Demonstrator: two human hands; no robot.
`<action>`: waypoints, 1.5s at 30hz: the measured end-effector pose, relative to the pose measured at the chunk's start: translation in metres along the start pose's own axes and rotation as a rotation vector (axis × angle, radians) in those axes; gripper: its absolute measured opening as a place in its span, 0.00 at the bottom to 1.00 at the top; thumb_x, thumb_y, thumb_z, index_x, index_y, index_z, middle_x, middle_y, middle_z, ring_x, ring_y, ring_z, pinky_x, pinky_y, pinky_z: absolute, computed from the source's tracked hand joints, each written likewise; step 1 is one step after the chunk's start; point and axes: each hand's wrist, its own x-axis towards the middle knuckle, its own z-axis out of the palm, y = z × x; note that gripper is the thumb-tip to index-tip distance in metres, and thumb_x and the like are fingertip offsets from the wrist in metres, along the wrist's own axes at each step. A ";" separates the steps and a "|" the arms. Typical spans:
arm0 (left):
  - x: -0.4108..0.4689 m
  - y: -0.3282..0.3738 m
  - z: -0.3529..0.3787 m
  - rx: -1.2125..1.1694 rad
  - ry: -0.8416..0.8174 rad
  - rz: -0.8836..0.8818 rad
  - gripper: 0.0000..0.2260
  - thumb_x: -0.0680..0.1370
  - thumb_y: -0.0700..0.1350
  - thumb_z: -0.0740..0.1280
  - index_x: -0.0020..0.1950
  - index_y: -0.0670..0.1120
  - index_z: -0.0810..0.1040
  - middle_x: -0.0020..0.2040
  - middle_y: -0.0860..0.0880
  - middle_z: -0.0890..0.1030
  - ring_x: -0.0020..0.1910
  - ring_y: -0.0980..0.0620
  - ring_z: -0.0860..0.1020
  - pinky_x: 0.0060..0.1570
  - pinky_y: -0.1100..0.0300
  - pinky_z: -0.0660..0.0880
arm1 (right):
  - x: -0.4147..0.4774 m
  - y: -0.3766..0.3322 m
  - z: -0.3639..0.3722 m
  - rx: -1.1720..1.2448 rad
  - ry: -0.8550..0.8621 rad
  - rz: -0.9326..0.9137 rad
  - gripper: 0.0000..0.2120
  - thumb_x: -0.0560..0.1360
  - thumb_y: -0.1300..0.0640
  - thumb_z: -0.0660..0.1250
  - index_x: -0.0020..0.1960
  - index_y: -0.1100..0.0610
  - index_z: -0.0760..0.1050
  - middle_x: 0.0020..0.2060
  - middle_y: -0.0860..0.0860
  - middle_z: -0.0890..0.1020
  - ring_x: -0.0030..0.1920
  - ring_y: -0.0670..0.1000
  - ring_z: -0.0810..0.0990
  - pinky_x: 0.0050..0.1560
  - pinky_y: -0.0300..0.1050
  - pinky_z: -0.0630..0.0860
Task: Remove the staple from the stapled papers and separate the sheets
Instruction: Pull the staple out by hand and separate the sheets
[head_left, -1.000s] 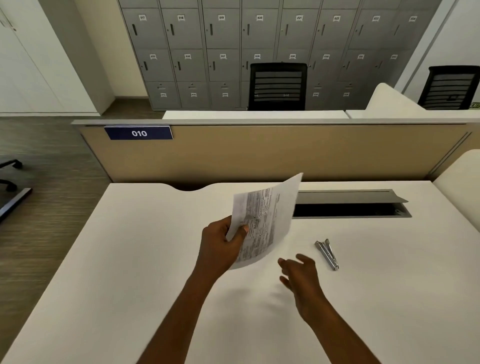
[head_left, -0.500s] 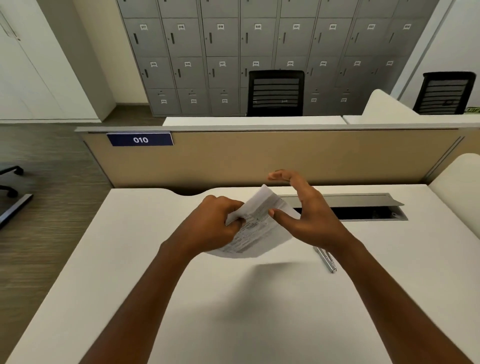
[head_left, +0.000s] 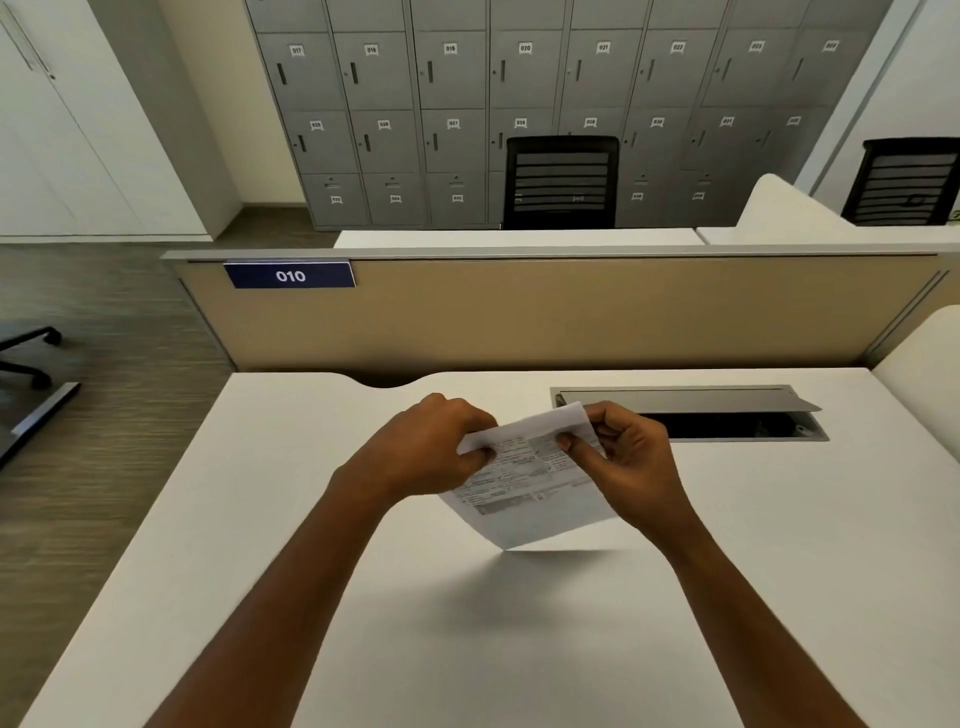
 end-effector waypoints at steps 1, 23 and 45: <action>-0.001 -0.008 -0.001 -0.027 0.015 -0.023 0.09 0.77 0.50 0.67 0.52 0.53 0.85 0.46 0.55 0.86 0.44 0.53 0.81 0.45 0.48 0.81 | -0.001 0.002 -0.003 0.019 0.028 0.011 0.08 0.75 0.67 0.72 0.54 0.61 0.82 0.46 0.53 0.87 0.48 0.54 0.87 0.50 0.49 0.83; -0.007 0.005 0.078 -1.158 0.583 -0.235 0.07 0.81 0.43 0.69 0.54 0.45 0.86 0.46 0.47 0.88 0.46 0.49 0.87 0.45 0.59 0.83 | -0.012 0.035 -0.008 0.292 0.342 0.196 0.10 0.79 0.65 0.67 0.59 0.63 0.78 0.47 0.52 0.86 0.47 0.48 0.85 0.45 0.39 0.81; 0.002 -0.014 0.135 -1.195 0.622 -0.344 0.08 0.82 0.43 0.67 0.59 0.49 0.83 0.52 0.49 0.87 0.53 0.46 0.84 0.54 0.49 0.83 | -0.022 0.069 0.018 0.134 0.306 0.228 0.14 0.80 0.66 0.66 0.63 0.54 0.78 0.55 0.51 0.85 0.57 0.50 0.83 0.52 0.43 0.82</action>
